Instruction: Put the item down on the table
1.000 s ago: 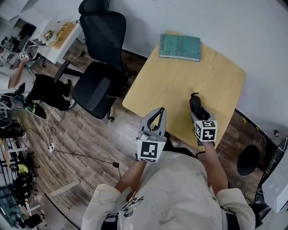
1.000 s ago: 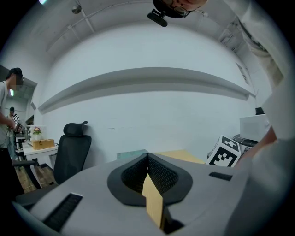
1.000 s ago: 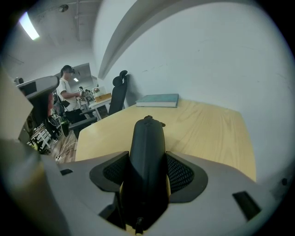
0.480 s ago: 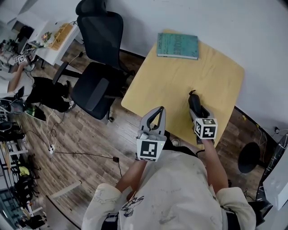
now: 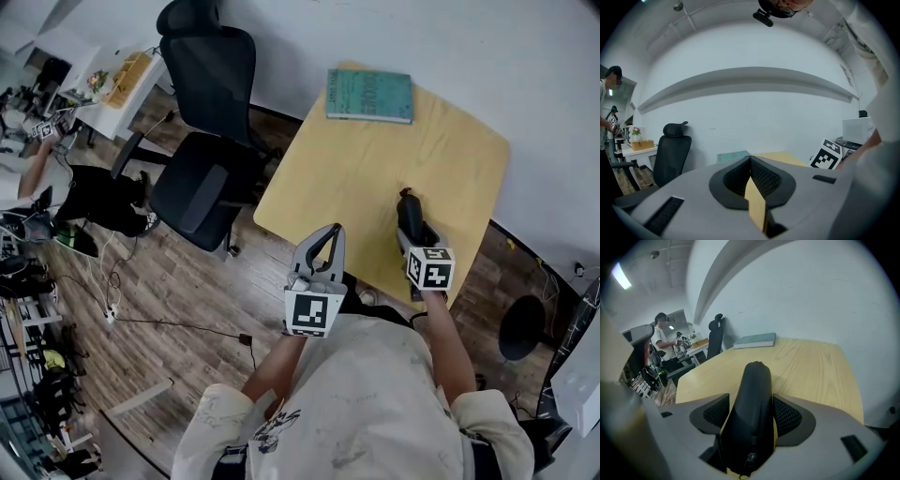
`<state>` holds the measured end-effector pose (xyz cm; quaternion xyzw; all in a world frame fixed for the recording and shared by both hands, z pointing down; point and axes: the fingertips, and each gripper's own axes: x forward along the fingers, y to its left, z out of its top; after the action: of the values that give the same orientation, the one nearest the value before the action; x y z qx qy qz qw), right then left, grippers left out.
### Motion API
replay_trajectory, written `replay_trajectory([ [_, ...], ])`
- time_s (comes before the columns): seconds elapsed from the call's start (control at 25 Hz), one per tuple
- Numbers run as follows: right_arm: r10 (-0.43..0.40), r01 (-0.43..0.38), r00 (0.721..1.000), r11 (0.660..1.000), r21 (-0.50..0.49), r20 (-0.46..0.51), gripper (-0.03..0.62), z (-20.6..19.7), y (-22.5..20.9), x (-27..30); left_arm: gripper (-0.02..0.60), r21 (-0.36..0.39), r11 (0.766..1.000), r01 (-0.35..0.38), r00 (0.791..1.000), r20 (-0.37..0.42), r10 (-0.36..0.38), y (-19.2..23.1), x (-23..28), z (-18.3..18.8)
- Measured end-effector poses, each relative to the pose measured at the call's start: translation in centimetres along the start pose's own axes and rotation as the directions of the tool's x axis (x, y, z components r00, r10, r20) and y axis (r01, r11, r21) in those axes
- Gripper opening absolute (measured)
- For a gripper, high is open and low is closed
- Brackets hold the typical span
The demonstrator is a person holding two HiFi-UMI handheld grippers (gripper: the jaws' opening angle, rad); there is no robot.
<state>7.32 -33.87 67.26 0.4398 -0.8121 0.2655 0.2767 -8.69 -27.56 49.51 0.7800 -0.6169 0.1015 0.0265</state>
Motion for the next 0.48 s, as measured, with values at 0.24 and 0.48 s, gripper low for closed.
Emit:
replay_trajectory([
  [0.24, -0.015, 0.015, 1.000, 1.000, 0.019, 0.013, 0.302, 0.1, -0.8, -0.5, 0.008, 0.003, 1.000, -0.005, 1.000, 0.006, 0.005, 0.7, 0.1, 0.3],
  [0.48, -0.036, 0.035, 0.999, 0.999, 0.025, 0.024, 0.304, 0.4, -1.6, -1.4, 0.008, -0.002, 1.000, 0.017, 1.000, 0.007, -0.017, 0.0, 0.4, 0.6],
])
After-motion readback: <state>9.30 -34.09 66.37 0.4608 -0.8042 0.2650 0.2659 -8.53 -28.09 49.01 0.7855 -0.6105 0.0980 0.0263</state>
